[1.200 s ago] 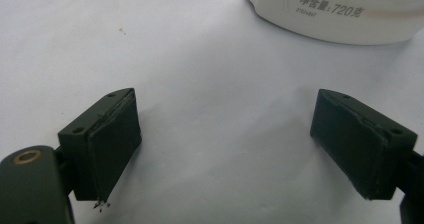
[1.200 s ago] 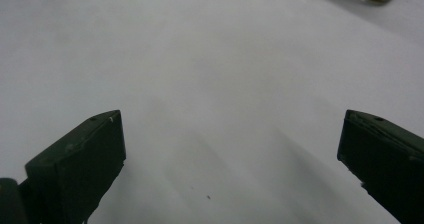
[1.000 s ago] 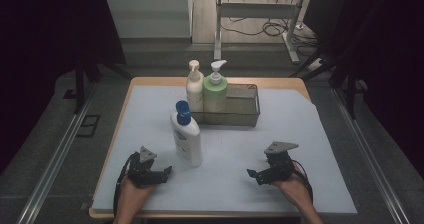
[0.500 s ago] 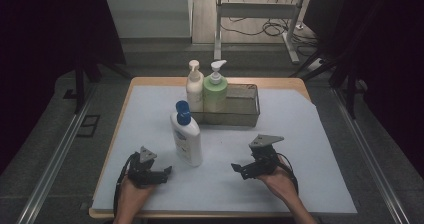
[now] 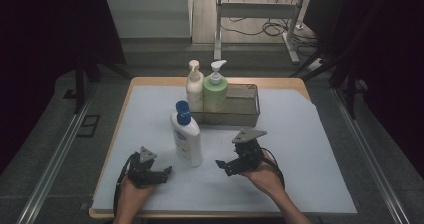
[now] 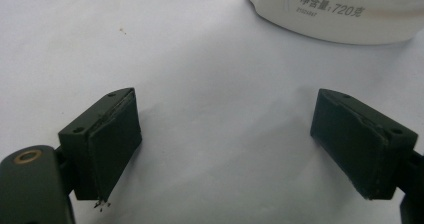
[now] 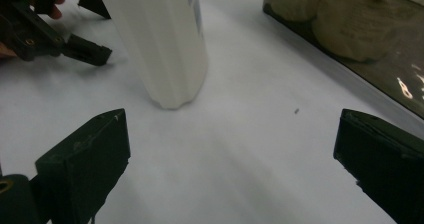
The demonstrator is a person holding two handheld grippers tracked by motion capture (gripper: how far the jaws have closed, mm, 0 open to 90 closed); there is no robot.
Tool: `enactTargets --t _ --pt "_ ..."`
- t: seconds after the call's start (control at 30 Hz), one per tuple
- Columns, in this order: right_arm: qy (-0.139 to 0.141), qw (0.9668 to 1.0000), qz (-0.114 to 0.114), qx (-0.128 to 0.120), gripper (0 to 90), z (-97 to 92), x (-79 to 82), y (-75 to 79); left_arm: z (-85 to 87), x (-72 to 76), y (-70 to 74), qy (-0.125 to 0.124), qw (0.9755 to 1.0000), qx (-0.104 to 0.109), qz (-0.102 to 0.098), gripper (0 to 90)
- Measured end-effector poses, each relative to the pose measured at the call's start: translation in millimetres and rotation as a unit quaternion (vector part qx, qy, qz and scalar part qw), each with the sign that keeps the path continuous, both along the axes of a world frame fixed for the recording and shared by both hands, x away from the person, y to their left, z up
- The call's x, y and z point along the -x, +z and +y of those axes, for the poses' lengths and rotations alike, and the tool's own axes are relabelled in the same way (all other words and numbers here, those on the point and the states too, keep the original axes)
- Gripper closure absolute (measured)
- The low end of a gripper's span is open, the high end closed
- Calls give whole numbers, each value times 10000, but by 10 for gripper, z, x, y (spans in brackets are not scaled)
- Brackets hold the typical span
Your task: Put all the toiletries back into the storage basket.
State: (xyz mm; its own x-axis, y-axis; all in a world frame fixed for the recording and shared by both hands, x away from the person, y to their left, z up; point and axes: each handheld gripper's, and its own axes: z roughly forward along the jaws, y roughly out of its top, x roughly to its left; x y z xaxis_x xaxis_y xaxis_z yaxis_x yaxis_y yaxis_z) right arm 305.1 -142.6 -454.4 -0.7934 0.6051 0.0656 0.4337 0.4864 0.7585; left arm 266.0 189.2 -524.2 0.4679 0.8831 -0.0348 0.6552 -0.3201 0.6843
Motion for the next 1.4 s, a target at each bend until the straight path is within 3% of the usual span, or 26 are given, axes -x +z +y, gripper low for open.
enactTargets --t 0.63,0.83,1.4 --pt "156 9997 -37 -177 97 469 -64 294 1 0 1 -5 10000 2 8 123" --pt "160 9997 -142 -106 128 640 -88 382 2 -1 0 -7 10000 3 8 123" --pt "45 9994 -346 -7 218 1061 -175 431 0 -1 -1 9 10000 17 0 123"
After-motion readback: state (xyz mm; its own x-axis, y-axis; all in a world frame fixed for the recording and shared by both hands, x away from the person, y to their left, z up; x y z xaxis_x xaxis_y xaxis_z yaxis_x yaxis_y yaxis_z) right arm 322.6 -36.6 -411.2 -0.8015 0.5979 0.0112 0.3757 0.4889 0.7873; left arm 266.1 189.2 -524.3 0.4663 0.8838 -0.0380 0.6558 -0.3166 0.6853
